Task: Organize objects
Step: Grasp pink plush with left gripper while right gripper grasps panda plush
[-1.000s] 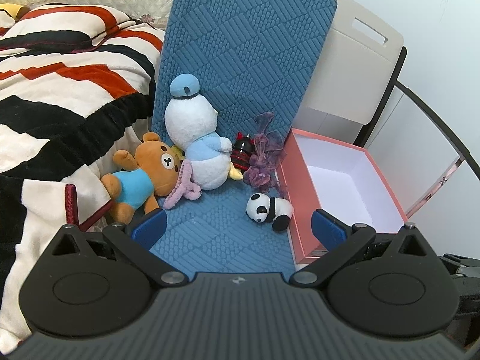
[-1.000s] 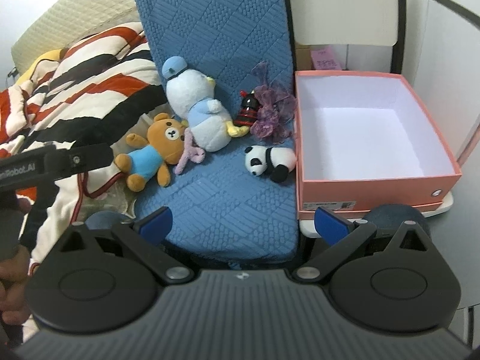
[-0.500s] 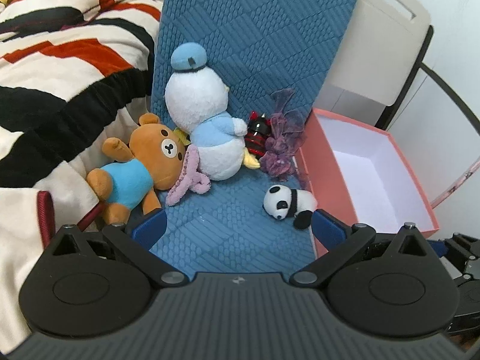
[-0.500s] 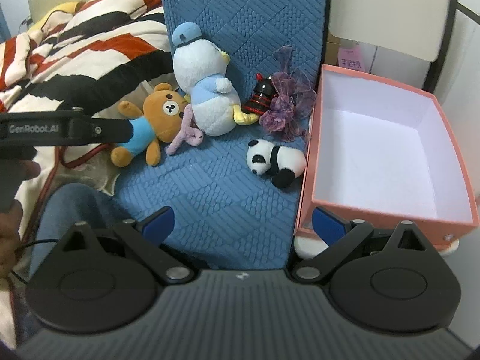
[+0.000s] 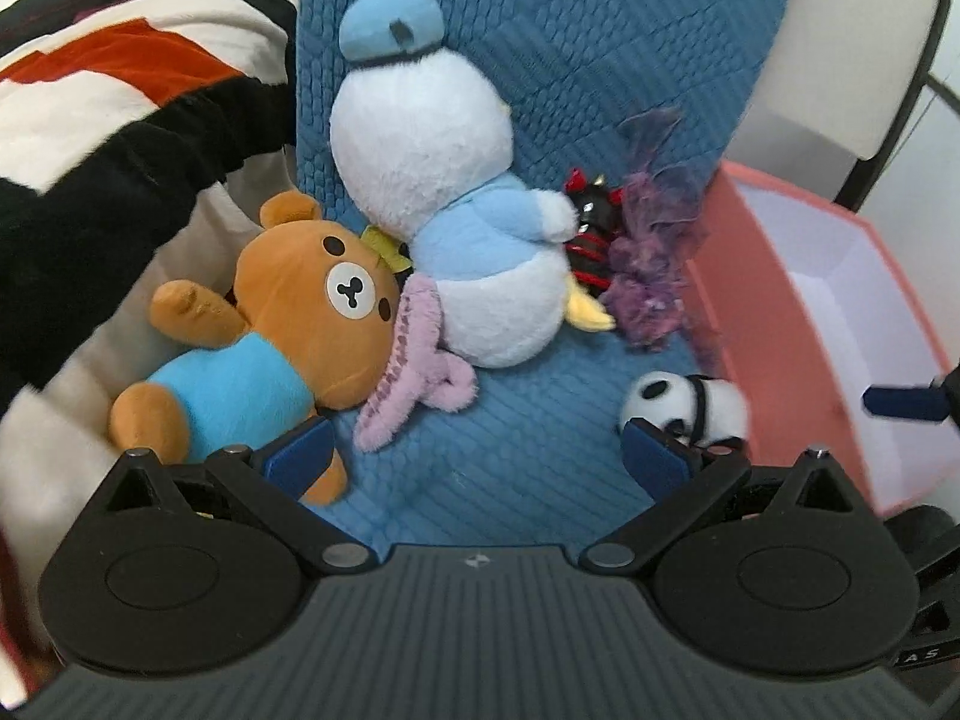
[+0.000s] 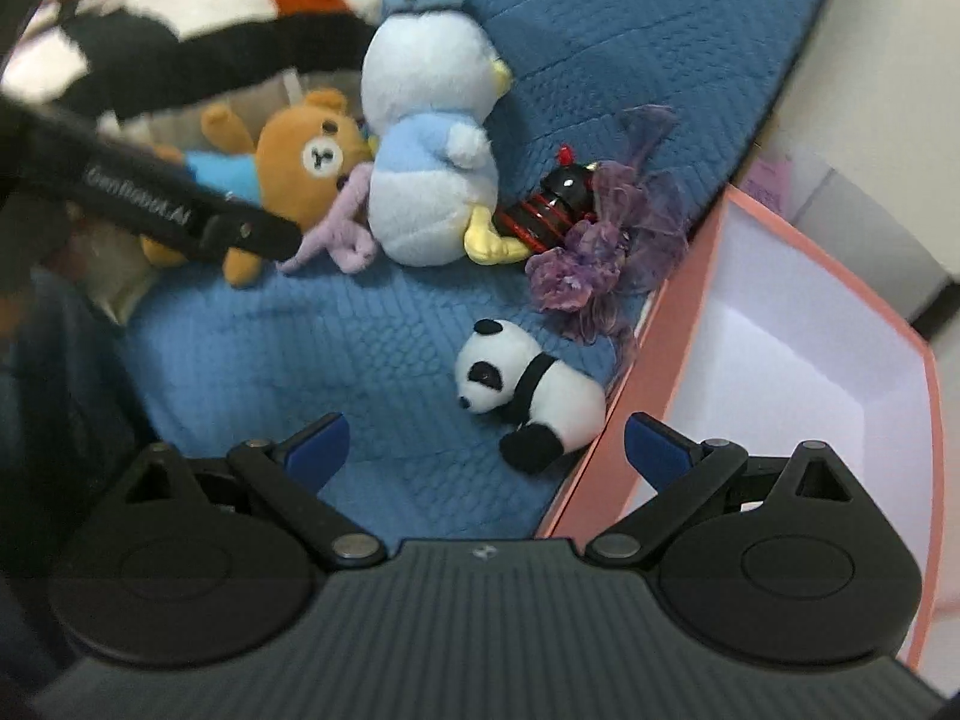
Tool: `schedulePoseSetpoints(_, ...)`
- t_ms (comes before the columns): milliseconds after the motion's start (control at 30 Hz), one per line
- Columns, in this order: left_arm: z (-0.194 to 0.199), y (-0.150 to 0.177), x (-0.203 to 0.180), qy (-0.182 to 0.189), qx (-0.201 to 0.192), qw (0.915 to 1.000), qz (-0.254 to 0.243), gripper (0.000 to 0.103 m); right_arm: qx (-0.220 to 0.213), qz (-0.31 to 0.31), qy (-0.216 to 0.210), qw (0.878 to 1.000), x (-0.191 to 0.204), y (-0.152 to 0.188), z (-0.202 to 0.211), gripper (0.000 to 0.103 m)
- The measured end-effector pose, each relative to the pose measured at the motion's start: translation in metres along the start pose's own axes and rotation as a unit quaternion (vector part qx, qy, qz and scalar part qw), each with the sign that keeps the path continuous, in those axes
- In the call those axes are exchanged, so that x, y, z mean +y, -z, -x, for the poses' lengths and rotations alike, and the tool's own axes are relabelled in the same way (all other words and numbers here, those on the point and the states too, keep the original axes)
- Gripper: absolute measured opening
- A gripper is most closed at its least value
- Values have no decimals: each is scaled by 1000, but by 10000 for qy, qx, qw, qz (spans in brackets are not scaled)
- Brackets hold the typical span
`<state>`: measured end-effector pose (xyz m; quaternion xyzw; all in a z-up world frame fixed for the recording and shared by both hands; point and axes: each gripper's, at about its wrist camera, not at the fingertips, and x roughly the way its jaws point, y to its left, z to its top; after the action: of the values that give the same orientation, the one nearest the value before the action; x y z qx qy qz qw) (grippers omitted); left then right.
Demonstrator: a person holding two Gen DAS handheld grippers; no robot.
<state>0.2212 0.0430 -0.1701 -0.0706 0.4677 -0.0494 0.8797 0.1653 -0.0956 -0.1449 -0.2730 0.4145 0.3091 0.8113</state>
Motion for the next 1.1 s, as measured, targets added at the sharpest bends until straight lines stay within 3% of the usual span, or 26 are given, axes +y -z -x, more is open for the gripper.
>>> schedulePoseSetpoints(200, -44, -12, 8, -7, 111, 9995, -291, 100, 320, 961, 98, 9948, 0, -12, -37, 99)
schedulePoseSetpoints(367, -75, -16, 9, 46, 316, 9978, -578, 91, 713, 1462, -117, 9866, 1, -18, -69, 78)
schedulePoseSetpoints(633, -111, -16, 11, -73, 596, 9955, -738, 74, 1026, 2028, -135, 9737, 3, -25, -98, 70)
schedulePoseSetpoints(867, -126, -11, 4, -409, 582, 9917, -1074, 70, 1204, 2460, -199, 9616, 7, -27, -111, 70)
schedulePoseSetpoints(933, -125, -11, 4, -494, 538, 9917, -1055, 63, 1222, 2555, -170, 9589, 7, -27, -113, 70)
schedulePoseSetpoints(1033, -121, -11, 12, -375, 520, 9943, -853, 62, 1207, 2588, -69, 9583, 8, -25, -115, 69)
schedulePoseSetpoints(1100, -117, -11, 17, -295, 523, 9962, -632, 62, 1225, 2585, -80, 9582, 9, -22, -118, 64)
